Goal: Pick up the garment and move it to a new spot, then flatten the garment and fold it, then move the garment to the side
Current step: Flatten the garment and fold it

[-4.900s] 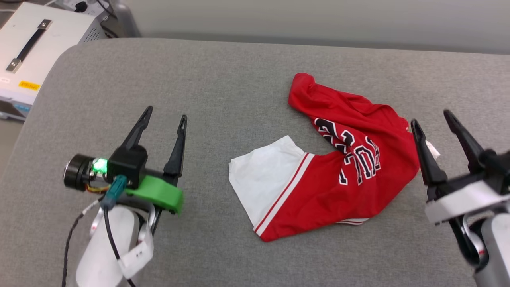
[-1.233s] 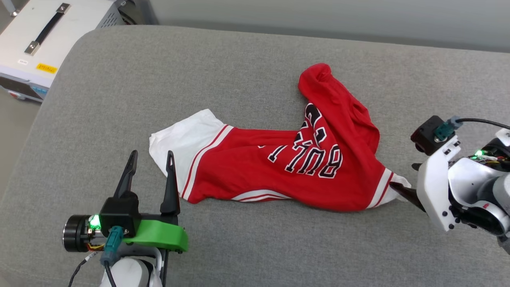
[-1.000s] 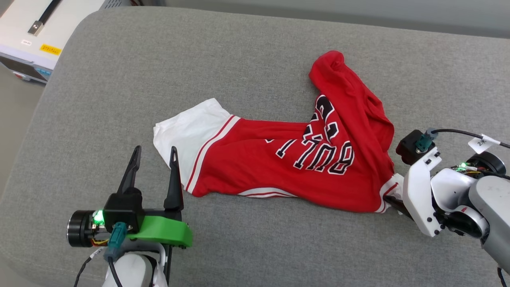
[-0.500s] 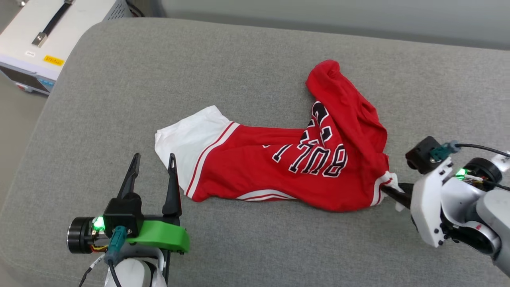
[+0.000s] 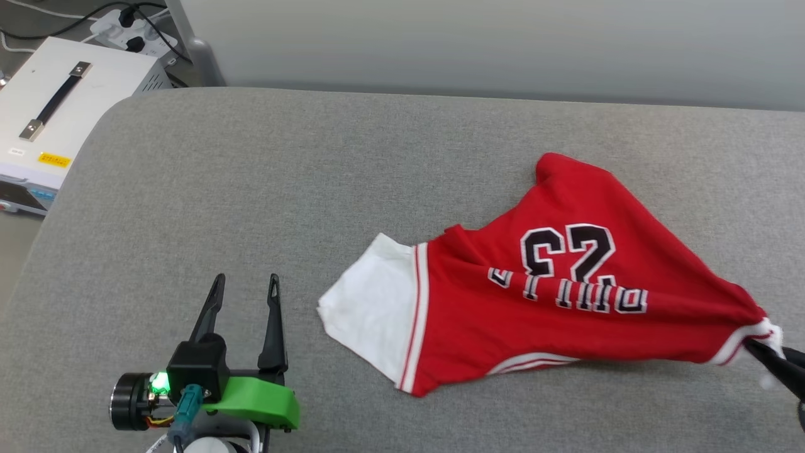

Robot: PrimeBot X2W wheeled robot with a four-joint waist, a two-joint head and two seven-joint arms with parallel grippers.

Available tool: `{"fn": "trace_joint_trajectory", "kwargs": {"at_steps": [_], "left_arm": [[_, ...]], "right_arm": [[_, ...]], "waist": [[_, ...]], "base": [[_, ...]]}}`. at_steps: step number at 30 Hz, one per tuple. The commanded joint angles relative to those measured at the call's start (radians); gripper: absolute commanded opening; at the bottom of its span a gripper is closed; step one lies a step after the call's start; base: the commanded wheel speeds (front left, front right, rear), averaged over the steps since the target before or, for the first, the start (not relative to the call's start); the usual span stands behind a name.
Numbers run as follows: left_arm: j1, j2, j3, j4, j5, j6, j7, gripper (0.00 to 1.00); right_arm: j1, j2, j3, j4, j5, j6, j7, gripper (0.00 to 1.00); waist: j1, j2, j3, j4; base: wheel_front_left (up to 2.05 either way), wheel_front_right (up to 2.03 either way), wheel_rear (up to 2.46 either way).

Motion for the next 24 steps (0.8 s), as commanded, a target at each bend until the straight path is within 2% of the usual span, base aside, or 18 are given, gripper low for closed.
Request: {"fn": "trace_joint_trajectory", "kwargs": {"at_steps": [1, 4, 7, 12, 17, 24], "left_arm": [[0.022, -0.008, 0.005, 0.0, 0.007, -0.005, -0.006, 1.0], [0.026, -0.014, 0.008, 0.002, 0.011, -0.012, -0.006, 1.0], [0.025, -0.019, 0.01, 0.003, 0.016, -0.019, -0.006, 1.0], [0.015, -0.026, 0.015, 0.002, 0.024, -0.027, -0.006, 1.0], [-0.008, -0.035, 0.014, 0.003, 0.029, -0.037, -0.006, 1.0], [-0.062, -0.048, 0.001, 0.007, 0.034, -0.049, -0.006, 1.0]], "right_arm": [[0.059, 0.023, -0.074, -0.008, -0.013, -0.001, 0.014, 0.0], [0.17, 0.072, -0.241, -0.021, -0.055, -0.001, 0.052, 0.0], [0.256, 0.149, -0.403, -0.057, -0.096, -0.001, 0.101, 0.0], [0.298, 0.247, -0.569, -0.127, -0.133, -0.001, 0.187, 0.0], [0.194, 0.261, -0.59, -0.126, -0.19, -0.001, 0.258, 0.0], [-0.084, 0.215, -0.493, -0.001, -0.275, -0.001, 0.328, 0.0]], "waist": [[0.0, -0.0001, -0.007, -0.009], [0.0, -0.0001, -0.003, -0.008], [0.0, -0.0001, 0.001, -0.004], [0.0, -0.0001, 0.021, 0.006], [0.0, -0.0001, 0.057, 0.018], [0.0, -0.0001, 0.127, 0.063]], "base": [[0.0, 0.0, 0.0], [0.0, 0.0, 0.0], [0.0, 0.0, 0.0], [0.0, 0.0, 0.0], [0.0, 0.0, 0.0], [0.0, 0.0, 0.0]]}}
